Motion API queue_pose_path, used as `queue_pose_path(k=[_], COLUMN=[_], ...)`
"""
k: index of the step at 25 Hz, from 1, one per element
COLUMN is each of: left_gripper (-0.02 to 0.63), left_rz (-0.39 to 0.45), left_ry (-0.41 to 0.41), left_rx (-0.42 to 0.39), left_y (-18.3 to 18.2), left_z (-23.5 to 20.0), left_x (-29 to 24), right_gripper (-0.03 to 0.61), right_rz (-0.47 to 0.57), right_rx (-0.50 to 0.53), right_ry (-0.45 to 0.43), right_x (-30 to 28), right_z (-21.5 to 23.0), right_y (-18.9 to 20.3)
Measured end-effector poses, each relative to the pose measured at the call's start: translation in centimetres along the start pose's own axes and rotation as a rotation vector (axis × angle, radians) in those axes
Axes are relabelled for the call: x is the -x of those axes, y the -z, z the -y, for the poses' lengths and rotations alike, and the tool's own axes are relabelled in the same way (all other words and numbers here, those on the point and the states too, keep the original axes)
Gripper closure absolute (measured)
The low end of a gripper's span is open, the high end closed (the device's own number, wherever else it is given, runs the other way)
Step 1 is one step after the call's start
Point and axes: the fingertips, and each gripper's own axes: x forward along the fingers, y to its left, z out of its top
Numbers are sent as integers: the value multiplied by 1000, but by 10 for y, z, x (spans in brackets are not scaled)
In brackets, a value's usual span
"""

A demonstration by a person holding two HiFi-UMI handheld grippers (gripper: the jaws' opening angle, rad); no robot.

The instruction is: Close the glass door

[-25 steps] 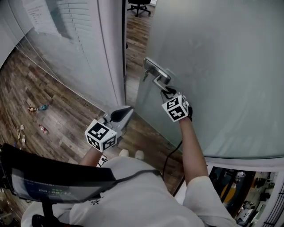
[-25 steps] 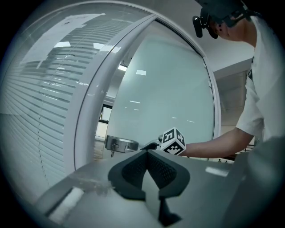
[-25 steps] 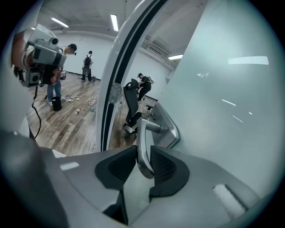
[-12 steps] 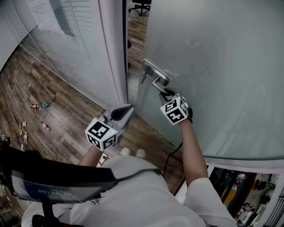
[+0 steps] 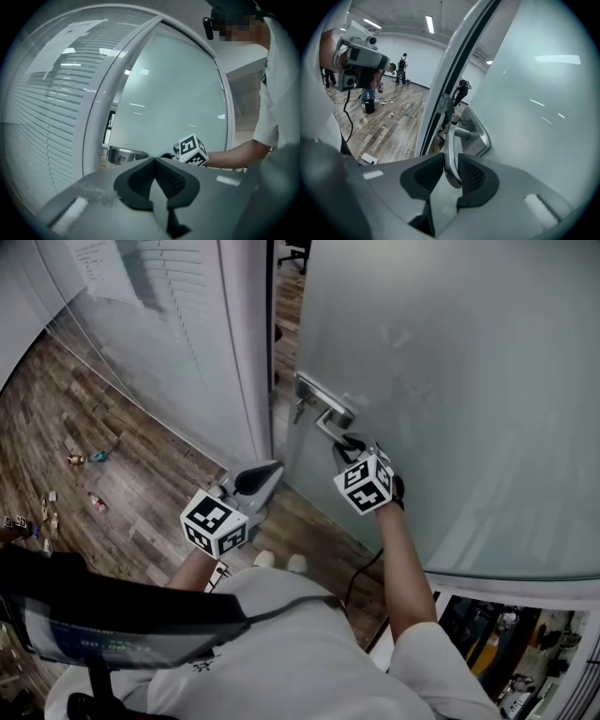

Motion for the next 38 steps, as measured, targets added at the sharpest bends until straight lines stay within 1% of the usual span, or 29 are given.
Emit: queue_pose_path(k=[9, 17, 26, 29, 34, 38], left_gripper=[607, 609, 608, 609, 607, 607], left_rz=[6, 8, 9, 8, 7, 9], left_ry=[-4, -3, -7, -6, -4, -6], left_rx=[-3, -6, -6, -4, -2, -2], left_y=[-2, -1, 1, 3, 5, 5], left_z=[5, 12, 21, 24, 30, 32], left_x=[5, 11, 21, 25, 31, 33], right_gripper=[480, 483, 486, 486, 488, 489], right_rz=[-13, -9, -6, -4, -8, -32], right_rx=[25, 52, 59, 56, 82, 99], right_ry=[-58, -84, -111, -106, -102, -105], right_x=[13, 21, 31, 34, 39, 41], right_z=[-24, -43, -62, -67, -75, -73], right_y=[-3, -7, -10, -11, -14, -14])
